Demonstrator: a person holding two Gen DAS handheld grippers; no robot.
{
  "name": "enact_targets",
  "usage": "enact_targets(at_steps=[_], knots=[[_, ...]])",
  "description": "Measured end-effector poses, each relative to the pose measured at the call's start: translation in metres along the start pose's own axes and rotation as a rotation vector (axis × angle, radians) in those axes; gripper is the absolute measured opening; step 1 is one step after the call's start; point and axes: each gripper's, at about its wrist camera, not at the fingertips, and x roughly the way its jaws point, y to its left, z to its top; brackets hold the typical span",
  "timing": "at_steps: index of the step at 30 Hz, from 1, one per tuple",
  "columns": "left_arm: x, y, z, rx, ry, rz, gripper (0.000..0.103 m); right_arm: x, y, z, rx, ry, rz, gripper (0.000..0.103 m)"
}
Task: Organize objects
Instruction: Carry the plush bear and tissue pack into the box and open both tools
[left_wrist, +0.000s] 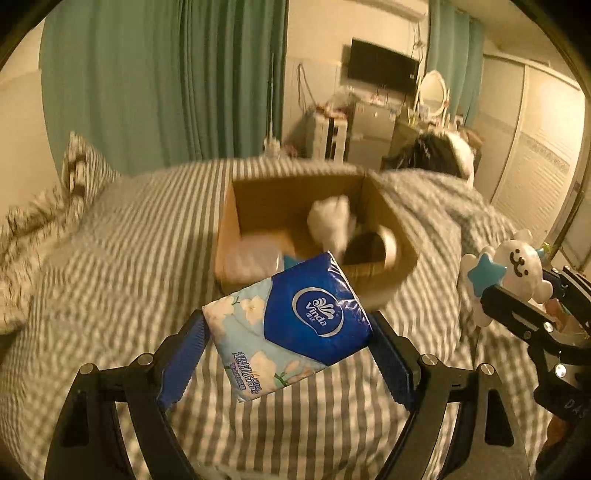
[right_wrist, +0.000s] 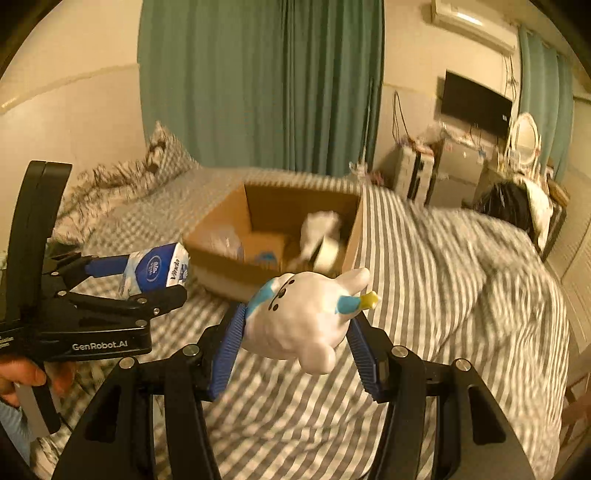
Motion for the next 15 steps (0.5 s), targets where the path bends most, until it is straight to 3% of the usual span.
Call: enact_targets(at_steps=[7,15], knots=[[0.013,-0.006,0.065,0.026,-0.075,0.029,0.087,0.018,-0.017,0.059,-0.017,-0.073,0.009,0.055],[0.072,-0.005,0.103,0.049,-0.041,0.082,0.087,0.089,-0.042,0.108,0.028,-0.052,0.034,0.055]])
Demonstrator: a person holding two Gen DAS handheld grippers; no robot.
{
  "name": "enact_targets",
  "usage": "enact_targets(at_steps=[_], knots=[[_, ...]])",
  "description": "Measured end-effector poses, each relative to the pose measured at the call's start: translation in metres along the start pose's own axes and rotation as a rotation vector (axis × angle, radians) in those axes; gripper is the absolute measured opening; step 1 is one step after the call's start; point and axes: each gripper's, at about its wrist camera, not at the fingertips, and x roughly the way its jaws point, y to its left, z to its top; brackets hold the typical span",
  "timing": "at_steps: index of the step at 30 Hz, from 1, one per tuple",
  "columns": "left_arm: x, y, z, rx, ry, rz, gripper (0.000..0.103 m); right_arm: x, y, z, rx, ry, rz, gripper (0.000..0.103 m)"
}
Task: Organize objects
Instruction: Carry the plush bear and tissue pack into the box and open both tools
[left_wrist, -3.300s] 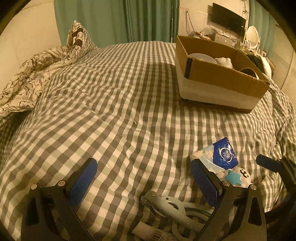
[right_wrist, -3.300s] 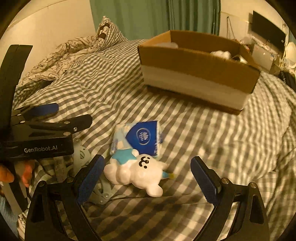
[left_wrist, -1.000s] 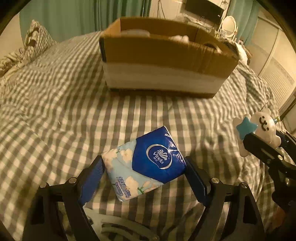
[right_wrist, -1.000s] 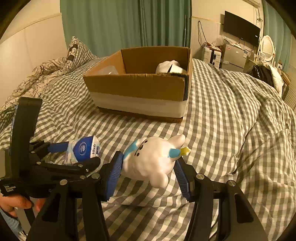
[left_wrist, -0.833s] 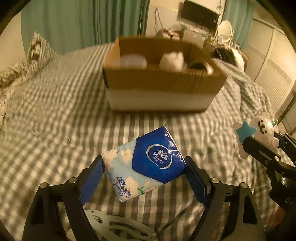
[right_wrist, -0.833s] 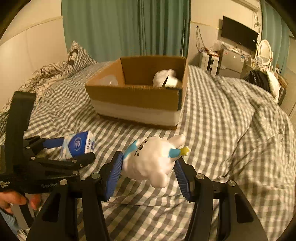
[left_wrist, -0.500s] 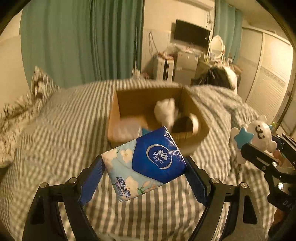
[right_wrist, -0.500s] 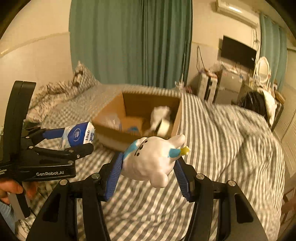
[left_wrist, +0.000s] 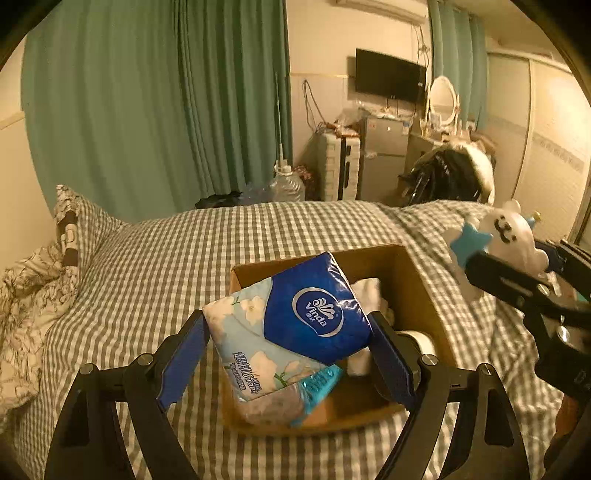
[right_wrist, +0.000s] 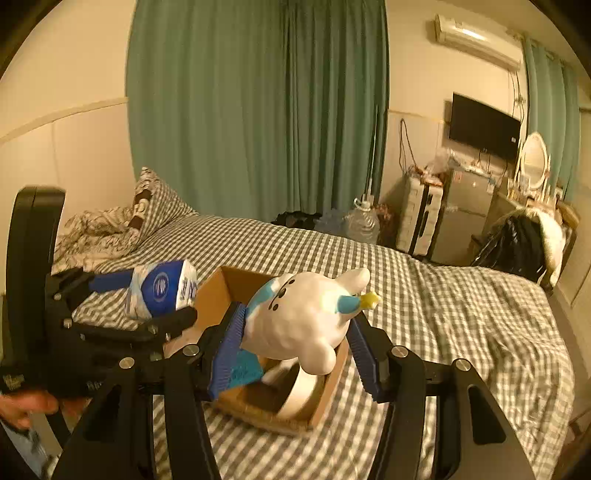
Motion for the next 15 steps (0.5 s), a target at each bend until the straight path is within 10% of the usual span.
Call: enact_targets(at_steps=[12,15], knots=[[0.064,0.007,-0.018,0.013,0.087,-0.019,0.093,0.068,-0.015,-0.008,0.058,0.047,0.015,0.056],[0.057,0.007,-0.018,0.013,0.077,0.028,0.102,0.059,-0.016,-0.004,0.064,0.017,-0.005,0.082]])
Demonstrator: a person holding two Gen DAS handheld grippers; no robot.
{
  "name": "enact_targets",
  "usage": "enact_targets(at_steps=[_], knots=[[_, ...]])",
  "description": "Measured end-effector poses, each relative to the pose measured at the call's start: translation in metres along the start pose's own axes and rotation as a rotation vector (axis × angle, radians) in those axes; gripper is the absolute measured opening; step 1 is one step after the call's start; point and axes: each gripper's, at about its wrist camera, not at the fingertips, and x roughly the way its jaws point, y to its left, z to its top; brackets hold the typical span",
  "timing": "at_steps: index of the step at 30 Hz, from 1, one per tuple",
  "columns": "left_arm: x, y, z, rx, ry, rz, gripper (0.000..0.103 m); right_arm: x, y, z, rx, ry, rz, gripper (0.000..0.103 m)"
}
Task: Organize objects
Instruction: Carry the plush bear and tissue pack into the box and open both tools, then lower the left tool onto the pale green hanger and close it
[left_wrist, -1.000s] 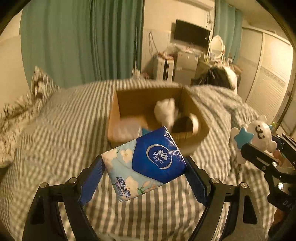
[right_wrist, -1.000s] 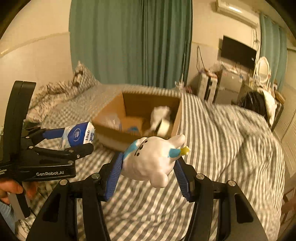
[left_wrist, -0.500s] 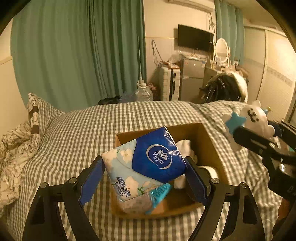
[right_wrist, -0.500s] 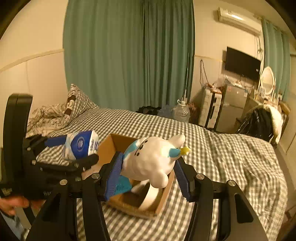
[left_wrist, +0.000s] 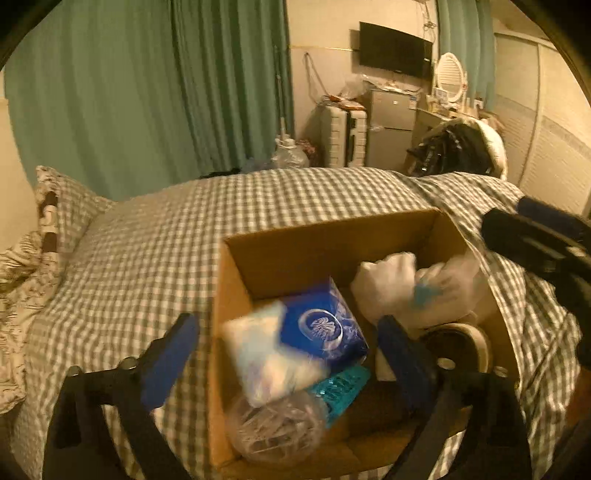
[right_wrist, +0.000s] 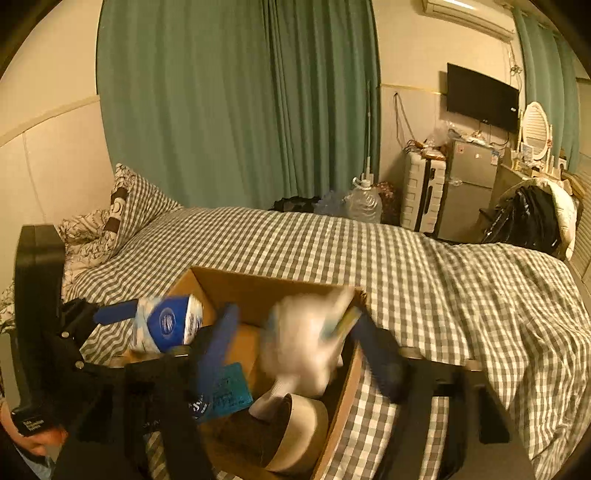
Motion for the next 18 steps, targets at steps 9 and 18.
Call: enact_targets(at_steps=[9,18], knots=[[-0.076,0.014,0.008,-0.03,-0.073,-0.003,0.103,-0.067,0.013,0.013,-0.026,-0.07,-0.014,0.085],[-0.184,0.045,-0.019,-0.048,-0.078,0.11,0.103,-0.163,0.046,0.004,-0.102,-0.093,-0.016,0.085]])
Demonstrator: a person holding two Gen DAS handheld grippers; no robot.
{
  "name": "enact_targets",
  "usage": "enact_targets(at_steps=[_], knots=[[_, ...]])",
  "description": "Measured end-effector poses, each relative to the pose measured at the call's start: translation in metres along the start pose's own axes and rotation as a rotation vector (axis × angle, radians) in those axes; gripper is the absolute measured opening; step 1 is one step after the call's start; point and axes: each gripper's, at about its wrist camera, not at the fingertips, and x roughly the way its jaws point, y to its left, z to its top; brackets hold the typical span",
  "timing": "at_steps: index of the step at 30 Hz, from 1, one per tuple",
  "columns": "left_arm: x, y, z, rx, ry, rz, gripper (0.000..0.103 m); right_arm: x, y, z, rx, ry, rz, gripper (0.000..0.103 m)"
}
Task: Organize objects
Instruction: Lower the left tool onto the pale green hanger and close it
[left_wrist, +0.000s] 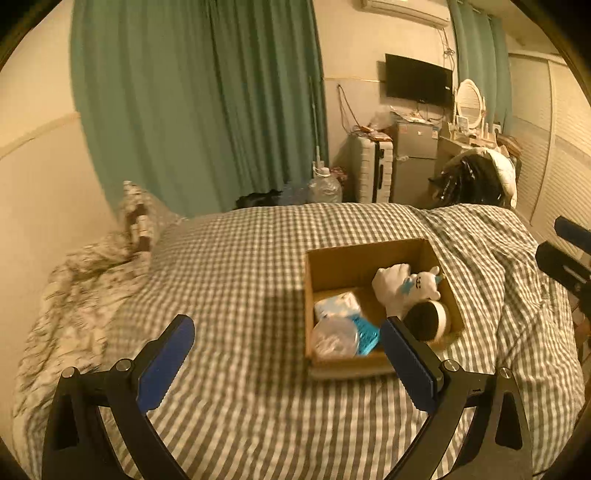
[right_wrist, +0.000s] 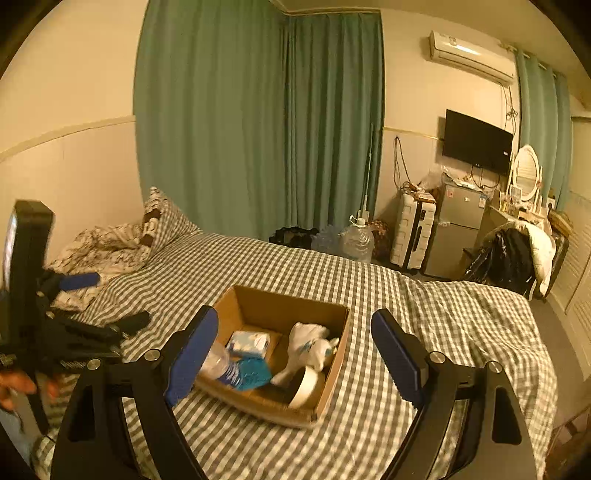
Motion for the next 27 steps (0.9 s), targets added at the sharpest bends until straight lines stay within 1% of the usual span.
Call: enact_targets(at_steps=[1,5,7,10,12,14,17,20,23,24,27], knots=[[-0.016,0.003,-0.004,0.001,-0.006,-0.002,0.103,-0.011,0.006,-0.001,-0.011,-0.002,0.002,0.085],[-0.048,0.007,-0.022,0.019,-0.014,0.015,0.103,-0.037,0.021,-0.005,-0.03,-0.008,0.004,0.085],[-0.055,0.007,-0.037,0.037,0.002,0.033,0.103,-0.047,0.03,-0.011,-0.031,-0.009,0.014,0.085],[-0.052,0.012,-0.067,0.005,0.048,0.041,0.103,-0.054,0.042,-0.025,-0.027,0.007,0.032,0.085],[-0.044,0.014,-0.085,-0.016,0.083,0.055,0.103,-0.054,0.05,-0.038,-0.032,0.024,0.04,0.085],[-0.033,0.014,-0.11,-0.044,0.123,0.087,0.103,-0.05,0.057,-0.055,-0.039,0.05,0.039,0.085],[-0.013,0.011,-0.142,-0.067,0.184,0.12,0.103,-0.038,0.064,-0.087,-0.041,0.094,0.042,0.085],[0.008,0.005,-0.175,-0.112,0.248,0.118,0.103,-0.023,0.061,-0.12,-0.011,0.144,0.044,0.085],[0.024,-0.005,-0.198,-0.104,0.296,0.132,0.103,-0.011,0.056,-0.147,0.01,0.187,0.052,0.085],[0.031,-0.009,-0.207,-0.099,0.312,0.131,0.103,-0.006,0.054,-0.157,0.017,0.204,0.053,0.085],[0.052,-0.024,-0.23,-0.093,0.368,0.071,0.103,0.01,0.049,-0.182,0.048,0.263,0.065,0.085]])
